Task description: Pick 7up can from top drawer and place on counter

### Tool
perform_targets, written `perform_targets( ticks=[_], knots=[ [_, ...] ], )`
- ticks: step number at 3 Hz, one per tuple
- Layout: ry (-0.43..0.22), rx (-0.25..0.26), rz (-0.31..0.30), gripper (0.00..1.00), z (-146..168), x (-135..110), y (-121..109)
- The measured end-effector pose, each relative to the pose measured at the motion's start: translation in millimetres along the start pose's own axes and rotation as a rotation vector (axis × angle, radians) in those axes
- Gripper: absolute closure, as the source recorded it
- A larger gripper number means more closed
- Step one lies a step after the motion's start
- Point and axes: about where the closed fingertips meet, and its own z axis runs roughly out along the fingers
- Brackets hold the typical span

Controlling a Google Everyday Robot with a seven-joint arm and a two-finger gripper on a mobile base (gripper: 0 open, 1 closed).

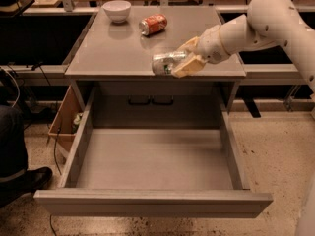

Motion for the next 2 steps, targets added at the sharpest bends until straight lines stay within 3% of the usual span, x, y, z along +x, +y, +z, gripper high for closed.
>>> perform_targets(
  ticks=[1, 2],
  knots=[
    [-0.015, 0.051, 0.009, 1.0, 28, -3, -45],
    [-0.015, 0.074, 0.022, 1.0, 50, 6, -64]
  ],
)
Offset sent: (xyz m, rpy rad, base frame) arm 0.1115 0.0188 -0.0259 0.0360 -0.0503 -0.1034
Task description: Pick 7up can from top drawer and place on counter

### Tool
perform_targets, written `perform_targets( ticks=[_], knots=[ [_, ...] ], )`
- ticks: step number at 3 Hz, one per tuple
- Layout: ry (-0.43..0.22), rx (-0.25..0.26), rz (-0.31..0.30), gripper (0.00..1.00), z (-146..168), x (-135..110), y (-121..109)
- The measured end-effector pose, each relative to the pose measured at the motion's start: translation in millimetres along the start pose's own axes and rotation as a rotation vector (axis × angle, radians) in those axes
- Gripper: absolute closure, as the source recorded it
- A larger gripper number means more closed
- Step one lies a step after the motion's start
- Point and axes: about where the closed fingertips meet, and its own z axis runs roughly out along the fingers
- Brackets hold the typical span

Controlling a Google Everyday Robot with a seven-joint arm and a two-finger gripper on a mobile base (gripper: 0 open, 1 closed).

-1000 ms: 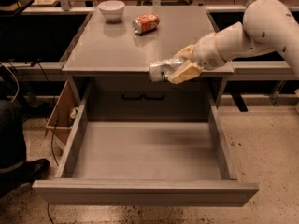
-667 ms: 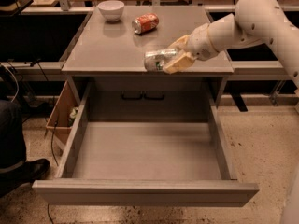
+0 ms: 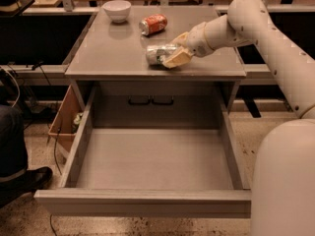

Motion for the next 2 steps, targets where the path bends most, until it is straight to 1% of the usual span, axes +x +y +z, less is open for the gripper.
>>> perform_targets(
  ticks=[1, 2],
  knots=[
    [0.001, 0.006, 0.035, 0.81, 16.4, 12.5, -9.0],
    [0.005, 0.001, 0.048, 0.58, 20.7, 11.9, -12.2]
  ],
)
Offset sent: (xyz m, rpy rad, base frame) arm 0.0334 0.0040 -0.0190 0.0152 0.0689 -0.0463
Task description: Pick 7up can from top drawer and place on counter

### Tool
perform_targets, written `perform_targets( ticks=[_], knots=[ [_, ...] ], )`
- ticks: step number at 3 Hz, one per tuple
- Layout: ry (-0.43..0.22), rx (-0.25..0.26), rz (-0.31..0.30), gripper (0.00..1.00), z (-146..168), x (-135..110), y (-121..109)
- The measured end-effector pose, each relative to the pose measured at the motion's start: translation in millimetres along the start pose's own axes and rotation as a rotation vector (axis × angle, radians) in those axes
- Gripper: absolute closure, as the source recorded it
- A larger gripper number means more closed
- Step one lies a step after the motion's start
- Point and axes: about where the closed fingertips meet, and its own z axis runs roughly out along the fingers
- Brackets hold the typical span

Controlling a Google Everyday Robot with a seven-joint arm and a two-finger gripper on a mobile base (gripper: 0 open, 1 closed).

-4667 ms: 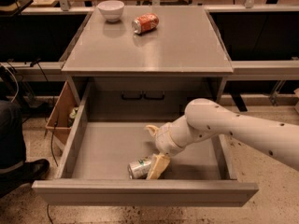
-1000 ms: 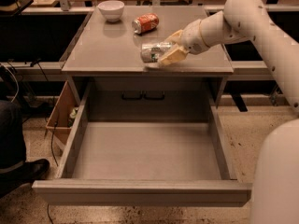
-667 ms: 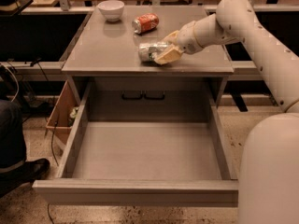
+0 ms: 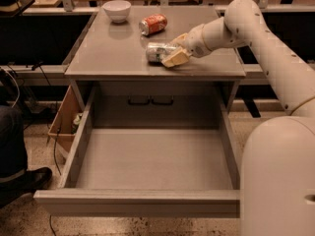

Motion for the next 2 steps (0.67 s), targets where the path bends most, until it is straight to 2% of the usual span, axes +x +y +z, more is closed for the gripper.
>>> perform_targets(
  ticks=[2],
  knots=[
    [-0.011, -0.035, 0.024, 0.12, 4.5, -4.5, 0.5]
  ],
)
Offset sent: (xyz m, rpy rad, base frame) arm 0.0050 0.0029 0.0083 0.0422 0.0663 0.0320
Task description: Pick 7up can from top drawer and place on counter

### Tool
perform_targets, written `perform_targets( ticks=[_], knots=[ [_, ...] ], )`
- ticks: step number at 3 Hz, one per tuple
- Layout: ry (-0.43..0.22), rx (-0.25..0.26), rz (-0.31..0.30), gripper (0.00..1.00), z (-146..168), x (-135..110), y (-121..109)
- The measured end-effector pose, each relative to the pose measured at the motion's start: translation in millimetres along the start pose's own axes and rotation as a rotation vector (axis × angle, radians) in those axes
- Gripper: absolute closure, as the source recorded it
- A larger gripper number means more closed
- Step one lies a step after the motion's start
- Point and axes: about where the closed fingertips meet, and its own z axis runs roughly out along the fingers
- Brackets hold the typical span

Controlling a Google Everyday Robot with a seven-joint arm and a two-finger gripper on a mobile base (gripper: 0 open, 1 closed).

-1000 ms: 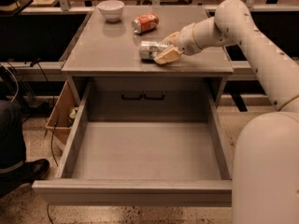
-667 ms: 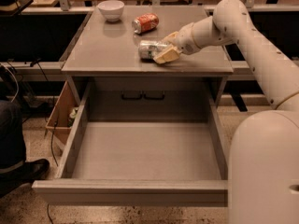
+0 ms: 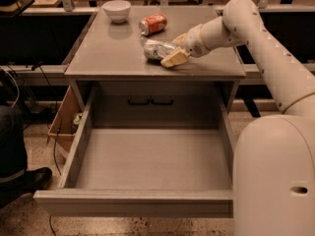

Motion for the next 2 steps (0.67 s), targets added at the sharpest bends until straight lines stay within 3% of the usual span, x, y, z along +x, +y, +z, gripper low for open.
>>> perform_targets(
  ticks=[1, 2],
  knots=[
    [-0.013, -0.025, 0.005, 0.0, 1, -4, 3],
    [-0.028, -0.036, 0.006, 0.0, -10, -5, 4]
  ],
)
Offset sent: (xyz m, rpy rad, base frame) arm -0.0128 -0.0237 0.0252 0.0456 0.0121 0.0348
